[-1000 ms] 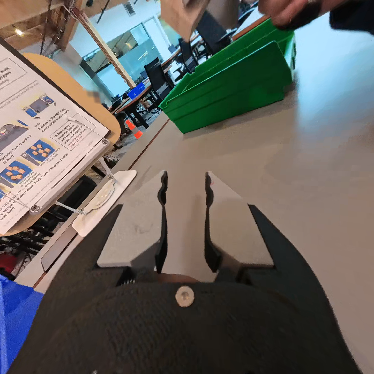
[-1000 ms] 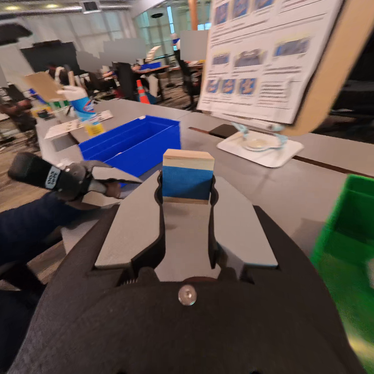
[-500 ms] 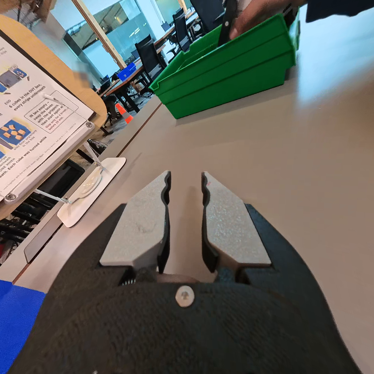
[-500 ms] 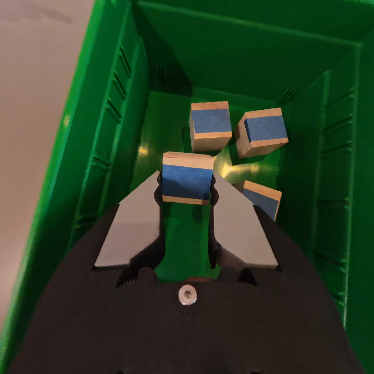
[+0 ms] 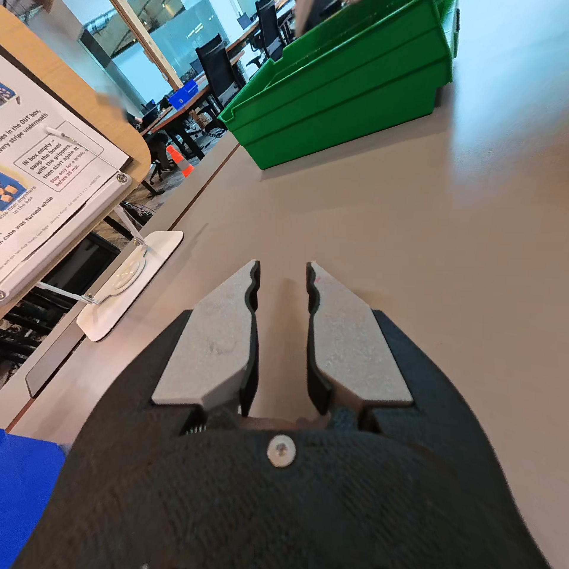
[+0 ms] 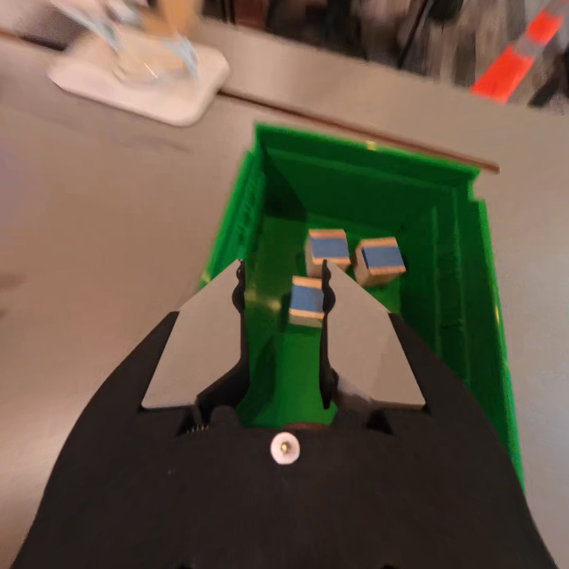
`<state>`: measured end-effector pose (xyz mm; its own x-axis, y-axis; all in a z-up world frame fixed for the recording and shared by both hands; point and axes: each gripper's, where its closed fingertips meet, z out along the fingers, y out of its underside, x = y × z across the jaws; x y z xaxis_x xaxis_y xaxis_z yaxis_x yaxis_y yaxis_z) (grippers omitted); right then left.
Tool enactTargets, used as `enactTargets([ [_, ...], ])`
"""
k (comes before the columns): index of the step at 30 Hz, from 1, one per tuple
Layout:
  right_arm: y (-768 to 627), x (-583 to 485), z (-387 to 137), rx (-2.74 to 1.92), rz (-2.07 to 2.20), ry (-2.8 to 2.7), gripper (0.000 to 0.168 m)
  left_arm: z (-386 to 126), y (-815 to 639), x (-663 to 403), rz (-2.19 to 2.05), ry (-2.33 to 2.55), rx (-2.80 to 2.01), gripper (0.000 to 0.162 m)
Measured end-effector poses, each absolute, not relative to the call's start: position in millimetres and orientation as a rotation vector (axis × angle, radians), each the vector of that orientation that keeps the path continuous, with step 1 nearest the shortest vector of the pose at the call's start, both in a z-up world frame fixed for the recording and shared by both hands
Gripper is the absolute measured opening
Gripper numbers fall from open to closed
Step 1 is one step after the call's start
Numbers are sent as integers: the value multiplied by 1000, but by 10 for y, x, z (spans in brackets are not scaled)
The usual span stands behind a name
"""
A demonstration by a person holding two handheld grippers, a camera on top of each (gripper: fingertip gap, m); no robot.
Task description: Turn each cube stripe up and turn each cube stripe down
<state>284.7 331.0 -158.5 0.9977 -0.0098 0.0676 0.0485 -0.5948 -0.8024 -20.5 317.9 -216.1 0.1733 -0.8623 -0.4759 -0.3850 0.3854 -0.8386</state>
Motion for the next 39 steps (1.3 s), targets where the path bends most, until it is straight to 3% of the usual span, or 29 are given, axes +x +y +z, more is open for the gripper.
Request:
enactTargets([
  [6,3259,1605,-916,-1884,135,-322,44,-2166,3194,-200,-469,1426,-1197,27],
  [11,3490,709,-1449,-1912,341,-508,44,-2137,3234,-222,-426,1403,-1163,25],
  [17,3729,441,-2267,-2012,278,-624,37,-2150,3258,-228,-397,1405,-1156,24],
  [28,3724,572,-2336,-1998,176,-607,37,-2103,3343,-325,-458,1264,-1365,30],
  [32,3709,621,-2339,-2000,177,-593,37,-1625,3354,-675,-560,1087,-1458,35],
  [36,3704,598,-2346,-2001,166,-607,37,-1058,3703,-1451,-385,965,-1525,36],
  [39,3694,573,-2341,-1997,142,-634,37,-1153,4055,-2097,-292,962,-1733,42],
])
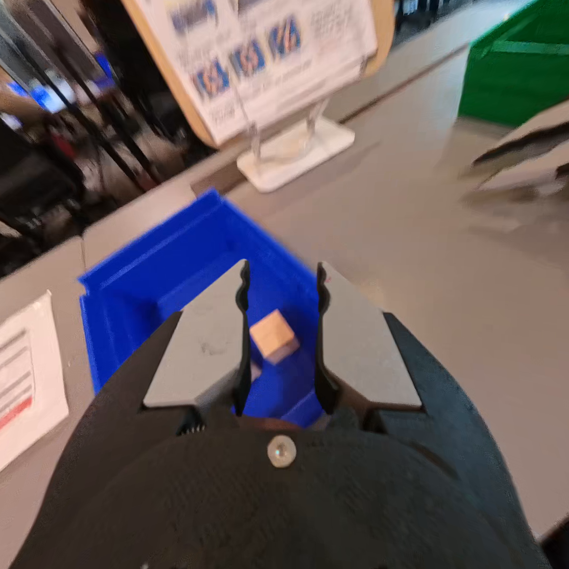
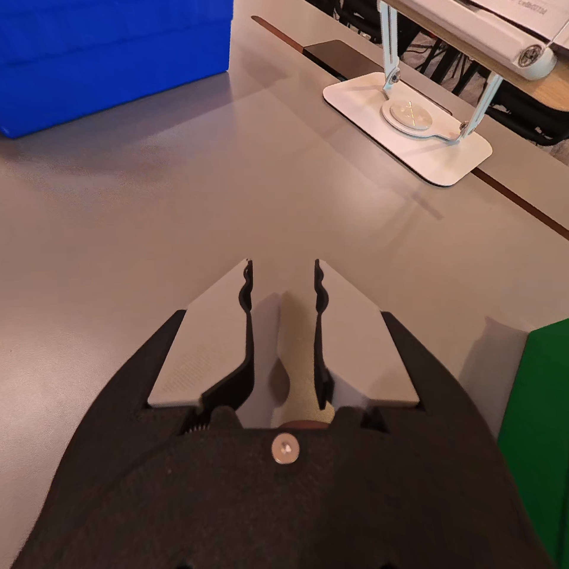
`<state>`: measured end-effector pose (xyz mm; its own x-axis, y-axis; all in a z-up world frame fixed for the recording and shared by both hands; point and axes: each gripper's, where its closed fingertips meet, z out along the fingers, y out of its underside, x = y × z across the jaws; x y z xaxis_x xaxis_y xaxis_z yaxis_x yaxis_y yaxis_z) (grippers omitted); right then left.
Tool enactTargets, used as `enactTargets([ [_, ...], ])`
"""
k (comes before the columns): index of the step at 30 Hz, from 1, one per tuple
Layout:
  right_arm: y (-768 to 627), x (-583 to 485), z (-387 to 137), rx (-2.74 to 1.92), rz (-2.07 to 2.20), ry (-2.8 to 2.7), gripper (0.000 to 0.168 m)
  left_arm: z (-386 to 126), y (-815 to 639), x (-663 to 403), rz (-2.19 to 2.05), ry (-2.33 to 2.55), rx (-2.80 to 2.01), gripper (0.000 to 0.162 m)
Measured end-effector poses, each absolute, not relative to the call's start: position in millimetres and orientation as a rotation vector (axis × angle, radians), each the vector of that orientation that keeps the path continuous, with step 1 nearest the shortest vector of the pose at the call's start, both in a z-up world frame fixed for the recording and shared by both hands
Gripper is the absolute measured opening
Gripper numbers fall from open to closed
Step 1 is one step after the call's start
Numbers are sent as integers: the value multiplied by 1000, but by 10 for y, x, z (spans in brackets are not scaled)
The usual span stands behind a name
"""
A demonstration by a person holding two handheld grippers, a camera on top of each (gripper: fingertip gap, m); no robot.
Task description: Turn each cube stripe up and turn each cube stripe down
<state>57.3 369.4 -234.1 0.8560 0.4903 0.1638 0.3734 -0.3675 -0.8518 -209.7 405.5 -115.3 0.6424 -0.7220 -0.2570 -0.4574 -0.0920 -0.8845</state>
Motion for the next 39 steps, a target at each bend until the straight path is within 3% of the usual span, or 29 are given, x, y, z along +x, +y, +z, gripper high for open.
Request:
enactTargets([
  [4,3671,531,-2278,-1976,180,-636,37,-1638,4093,-2511,-342,1271,-1923,48],
  [7,3661,524,-2265,-1976,213,-622,37,-1899,4179,-2752,-144,1572,-1929,58],
  [12,3656,518,-2303,-1990,229,-625,37,-2209,4331,-2937,122,2007,-1862,45],
  [22,3642,484,-2295,-1985,243,-637,37,-2765,4605,-3049,156,2132,-2126,45],
  [26,3630,474,-2288,-1986,261,-636,37,-2552,4636,-2972,150,2141,-1989,45],
  [31,3569,340,-2270,-1975,368,-668,38,-1615,4404,-2265,-130,1909,-1570,45],
  [35,3367,4,-2134,-1905,664,-737,43,-1081,3710,-1528,-399,1818,-1162,44],
  [39,3093,-239,-1797,-1718,966,-785,49,-911,3143,-883,-541,1677,-892,44],
])
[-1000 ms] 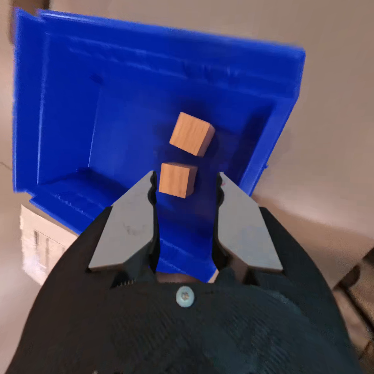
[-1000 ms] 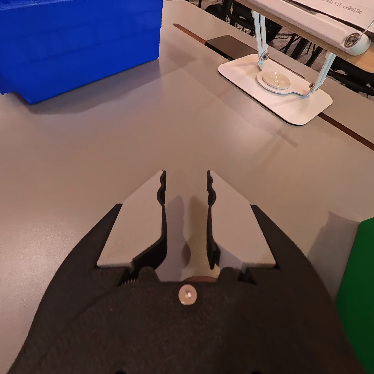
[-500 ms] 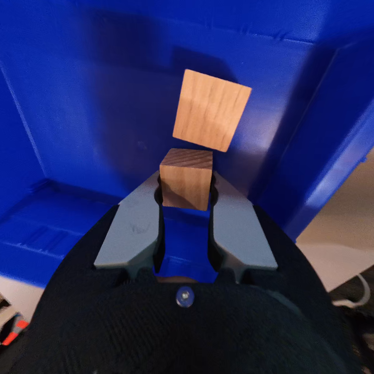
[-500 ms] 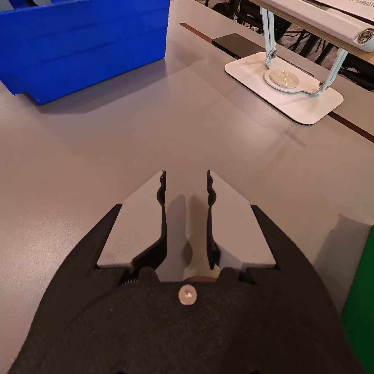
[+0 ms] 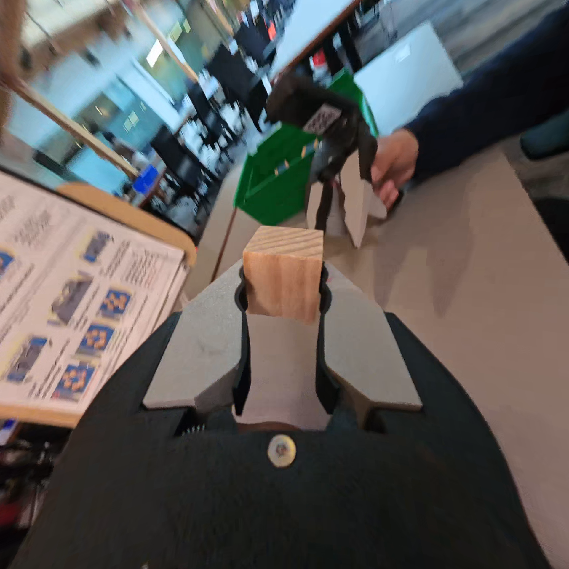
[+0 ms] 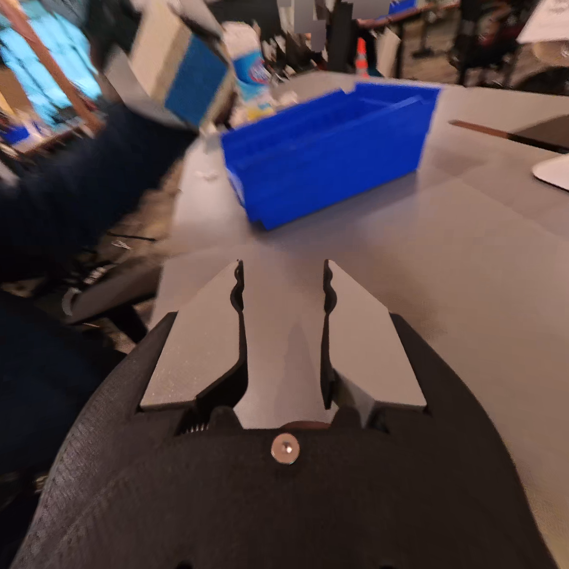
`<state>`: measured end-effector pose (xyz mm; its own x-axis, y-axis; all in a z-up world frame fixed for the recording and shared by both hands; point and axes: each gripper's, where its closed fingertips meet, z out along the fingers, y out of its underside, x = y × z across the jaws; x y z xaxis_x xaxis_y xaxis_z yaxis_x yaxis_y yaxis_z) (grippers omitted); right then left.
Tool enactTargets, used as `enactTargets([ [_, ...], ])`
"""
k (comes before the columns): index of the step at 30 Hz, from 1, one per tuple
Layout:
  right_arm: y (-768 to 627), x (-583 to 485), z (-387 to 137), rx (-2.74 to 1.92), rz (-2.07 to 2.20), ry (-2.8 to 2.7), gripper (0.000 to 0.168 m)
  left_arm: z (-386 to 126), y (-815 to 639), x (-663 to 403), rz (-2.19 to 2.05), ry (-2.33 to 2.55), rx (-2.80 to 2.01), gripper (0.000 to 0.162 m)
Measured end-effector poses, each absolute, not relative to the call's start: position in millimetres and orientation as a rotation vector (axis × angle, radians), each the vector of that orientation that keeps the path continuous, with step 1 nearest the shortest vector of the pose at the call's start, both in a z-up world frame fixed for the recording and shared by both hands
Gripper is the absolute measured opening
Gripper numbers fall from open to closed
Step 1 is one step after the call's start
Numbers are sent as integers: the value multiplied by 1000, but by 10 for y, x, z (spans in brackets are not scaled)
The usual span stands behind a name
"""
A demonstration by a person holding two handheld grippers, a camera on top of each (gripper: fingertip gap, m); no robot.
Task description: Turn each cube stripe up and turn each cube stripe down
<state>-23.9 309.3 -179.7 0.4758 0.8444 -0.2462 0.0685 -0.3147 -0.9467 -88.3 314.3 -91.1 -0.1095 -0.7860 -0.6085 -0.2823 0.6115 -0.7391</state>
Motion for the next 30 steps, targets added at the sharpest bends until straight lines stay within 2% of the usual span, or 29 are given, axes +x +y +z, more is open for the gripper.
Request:
enactTargets([
  [5,2904,-140,-1335,-1519,1326,-669,52,-1119,2892,-297,-489,1535,-741,44],
  [9,2963,-23,-1372,-1556,1343,-624,53,-1214,2785,-48,-496,1456,-660,44],
  [11,2931,-12,-1332,-1532,1437,-606,48,-1219,2742,-17,-537,1423,-630,44],
  [14,2844,-67,-1321,-1515,1561,-627,23,-1273,2773,-36,-556,1417,-621,44],
  [15,2836,-84,-1318,-1515,1592,-621,29,-1281,2797,-51,-551,1413,-623,44],
  [16,2838,-103,-1321,-1520,1615,-613,53,-1298,2815,-66,-550,1418,-629,44],
  [17,2834,-124,-1325,-1525,1638,-610,60,-1319,2827,-80,-549,1423,-634,44],
  [18,2828,-147,-1333,-1526,1655,-611,59,-1350,2823,-88,-548,1433,-635,44],
  [25,2763,-359,-1533,-1604,1526,-745,44,-1519,2771,12,-450,1462,-620,44],
  [28,2904,-301,-1581,-1628,1305,-738,44,-1612,2908,40,-373,1448,-677,43],
  [30,3055,-219,-1638,-1645,981,-752,44,-1687,3030,44,-294,1430,-704,45],
])
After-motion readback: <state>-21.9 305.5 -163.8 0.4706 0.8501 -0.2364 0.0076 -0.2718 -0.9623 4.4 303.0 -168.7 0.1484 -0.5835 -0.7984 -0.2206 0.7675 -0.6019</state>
